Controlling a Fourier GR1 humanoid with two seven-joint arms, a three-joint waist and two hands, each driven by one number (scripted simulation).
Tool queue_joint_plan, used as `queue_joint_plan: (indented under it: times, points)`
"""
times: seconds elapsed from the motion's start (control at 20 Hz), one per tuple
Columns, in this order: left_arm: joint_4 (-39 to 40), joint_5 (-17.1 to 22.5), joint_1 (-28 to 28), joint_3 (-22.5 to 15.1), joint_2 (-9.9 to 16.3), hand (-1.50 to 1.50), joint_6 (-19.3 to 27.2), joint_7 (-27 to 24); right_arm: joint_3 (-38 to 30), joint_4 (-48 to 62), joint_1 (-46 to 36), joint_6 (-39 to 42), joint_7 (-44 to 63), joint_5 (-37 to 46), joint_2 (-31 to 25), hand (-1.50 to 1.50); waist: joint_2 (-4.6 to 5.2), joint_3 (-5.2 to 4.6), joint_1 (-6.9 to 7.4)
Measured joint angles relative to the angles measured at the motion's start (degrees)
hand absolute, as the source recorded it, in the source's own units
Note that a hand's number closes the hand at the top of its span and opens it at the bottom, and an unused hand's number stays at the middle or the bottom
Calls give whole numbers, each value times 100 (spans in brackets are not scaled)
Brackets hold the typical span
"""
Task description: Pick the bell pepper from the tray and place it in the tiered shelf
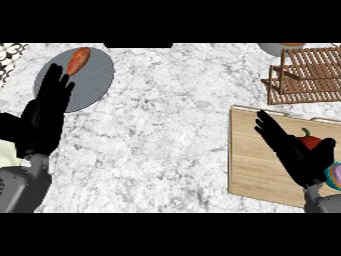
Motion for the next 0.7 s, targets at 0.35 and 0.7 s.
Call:
queue_joint_plan:
  times: [0.35, 0.7]
  points:
    - [247, -513, 253, -382, 262, 0, -369, -327, -1728, 313, -251, -663, -256, -742, -268, 150, -94, 26, -298]
    - [328, -790, 401, -747, 290, 0, -551, -510, -2740, 1244, 244, -2571, -762, 161, -679, -150, 1, -28, -368]
